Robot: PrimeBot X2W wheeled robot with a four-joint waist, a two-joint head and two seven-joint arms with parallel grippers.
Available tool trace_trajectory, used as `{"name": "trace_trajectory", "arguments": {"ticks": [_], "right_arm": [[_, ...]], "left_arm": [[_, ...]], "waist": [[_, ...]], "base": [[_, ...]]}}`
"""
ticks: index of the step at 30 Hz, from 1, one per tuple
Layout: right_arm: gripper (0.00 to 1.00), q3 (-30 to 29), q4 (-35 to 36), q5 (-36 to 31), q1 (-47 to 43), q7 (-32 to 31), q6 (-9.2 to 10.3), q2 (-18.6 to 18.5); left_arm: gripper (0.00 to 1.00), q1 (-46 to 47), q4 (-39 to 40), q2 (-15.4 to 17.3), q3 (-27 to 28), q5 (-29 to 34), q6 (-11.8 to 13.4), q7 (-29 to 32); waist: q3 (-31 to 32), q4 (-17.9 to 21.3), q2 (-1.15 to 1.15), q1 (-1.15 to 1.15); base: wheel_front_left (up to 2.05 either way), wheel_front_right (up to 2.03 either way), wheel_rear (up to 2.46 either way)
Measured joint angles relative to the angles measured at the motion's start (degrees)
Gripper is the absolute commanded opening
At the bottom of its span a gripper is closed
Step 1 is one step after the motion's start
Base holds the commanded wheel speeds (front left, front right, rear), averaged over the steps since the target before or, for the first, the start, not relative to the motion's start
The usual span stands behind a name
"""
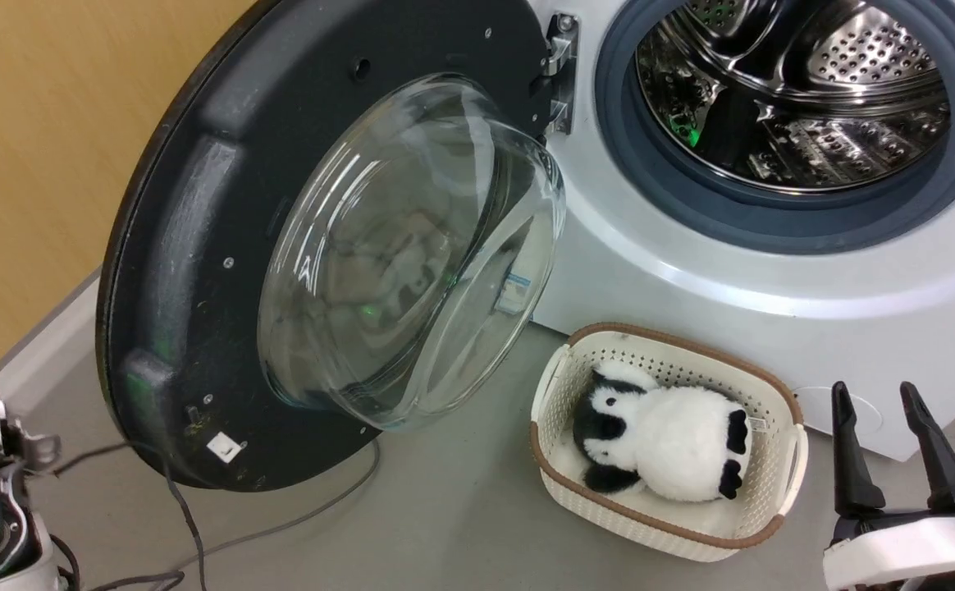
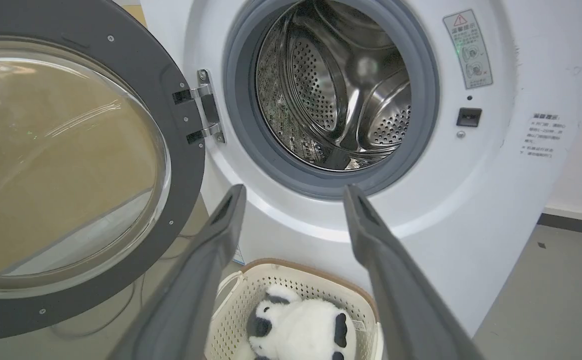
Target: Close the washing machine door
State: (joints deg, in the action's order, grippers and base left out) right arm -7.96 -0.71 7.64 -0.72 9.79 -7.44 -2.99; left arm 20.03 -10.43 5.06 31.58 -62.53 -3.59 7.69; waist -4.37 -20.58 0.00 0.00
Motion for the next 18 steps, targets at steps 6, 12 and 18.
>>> {"name": "trace_trajectory", "arguments": {"ticks": [6, 12, 18], "right_arm": [[1.00, -0.5, -0.1, 0.5, 0.0, 0.9, 0.00, 0.0], [1.00, -1.2, -0.1, 0.6, 0.1, 1.5, 0.00, 0.0], [1.00, -1.4, -0.4, 1.1, 0.1, 2.2, 0.00, 0.0]], "left_arm": [[0.00, 0.0, -6.4, -0.2, 1.0, -5.9, -1.2, 5.4], [0.00, 0.0, -8.3, -1.2, 1.0, -10.8, -1.7, 10.4], [0.00, 0.0, -8.1, -2.0, -0.6, -18.0, -2.1, 16.5]], "waist": [[-0.8, -0.8, 0.00, 0.00], [-1.5, -2.0, 0.00, 0.00], [-2.0, -3.3, 0.00, 0.00]], "base": [[0.00, 0.00, 0.00], [0.00, 0.00, 0.00], [0.00, 0.00, 0.00]]}}
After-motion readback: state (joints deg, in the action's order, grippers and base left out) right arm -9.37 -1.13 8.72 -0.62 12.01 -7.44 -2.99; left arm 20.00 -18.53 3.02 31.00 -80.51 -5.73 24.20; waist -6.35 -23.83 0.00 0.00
